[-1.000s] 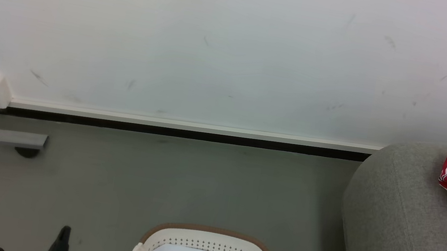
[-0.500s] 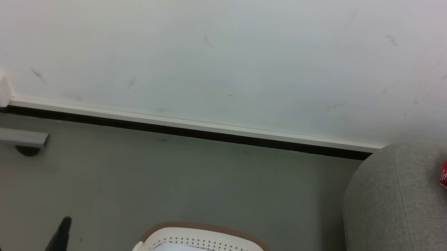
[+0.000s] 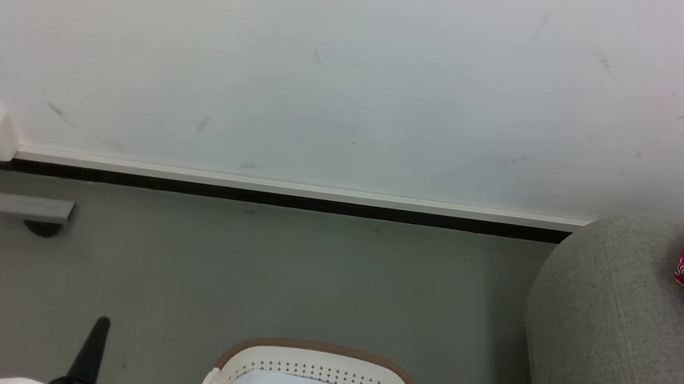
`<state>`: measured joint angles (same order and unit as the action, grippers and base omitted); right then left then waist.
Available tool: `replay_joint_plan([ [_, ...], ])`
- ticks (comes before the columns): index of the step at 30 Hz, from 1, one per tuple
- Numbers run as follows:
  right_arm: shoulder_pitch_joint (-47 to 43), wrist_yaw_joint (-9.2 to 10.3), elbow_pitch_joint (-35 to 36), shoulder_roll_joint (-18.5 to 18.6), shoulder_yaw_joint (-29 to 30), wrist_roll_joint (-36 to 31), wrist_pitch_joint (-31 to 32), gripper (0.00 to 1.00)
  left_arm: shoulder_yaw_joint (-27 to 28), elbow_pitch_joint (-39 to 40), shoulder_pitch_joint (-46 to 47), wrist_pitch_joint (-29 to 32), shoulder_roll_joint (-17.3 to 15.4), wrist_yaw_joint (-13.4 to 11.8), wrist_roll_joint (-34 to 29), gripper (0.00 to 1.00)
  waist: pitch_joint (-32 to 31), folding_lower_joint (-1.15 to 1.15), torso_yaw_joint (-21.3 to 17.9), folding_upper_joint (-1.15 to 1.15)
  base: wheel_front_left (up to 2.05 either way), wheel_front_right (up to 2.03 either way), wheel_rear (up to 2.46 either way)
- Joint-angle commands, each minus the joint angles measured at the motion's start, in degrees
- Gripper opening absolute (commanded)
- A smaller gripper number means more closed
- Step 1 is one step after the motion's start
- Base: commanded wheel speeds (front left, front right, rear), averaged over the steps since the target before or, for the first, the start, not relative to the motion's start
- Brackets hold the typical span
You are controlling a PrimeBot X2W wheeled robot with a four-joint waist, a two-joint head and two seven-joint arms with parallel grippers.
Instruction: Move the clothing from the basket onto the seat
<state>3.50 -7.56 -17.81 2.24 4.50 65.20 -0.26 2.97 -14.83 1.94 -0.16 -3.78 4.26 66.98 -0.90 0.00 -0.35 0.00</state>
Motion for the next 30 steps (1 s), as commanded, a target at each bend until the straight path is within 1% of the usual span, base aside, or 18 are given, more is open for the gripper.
replay_joint_plan([
  [1, 1.5, 0.08, 0.9, 0.6, 0.4, 2.0, 0.4, 0.00, 0.4, 0.5, 1.1, 0.4, -0.1, 0.5, 2.1, 0.00, 0.0, 0.00, 0.0, 0.00, 0.00, 0.00, 0.00],
  [30, 2.4, 0.10, 2.7, 0.8, 1.4, 16.9, 4.3, 0.00, 2.4, 0.7, 3.2, 4.3, 0.5, 2.2, 16.0, 0.00, 0.6, 0.00, 0.2, 0.00, 0.00, 0.00, 0.00],
])
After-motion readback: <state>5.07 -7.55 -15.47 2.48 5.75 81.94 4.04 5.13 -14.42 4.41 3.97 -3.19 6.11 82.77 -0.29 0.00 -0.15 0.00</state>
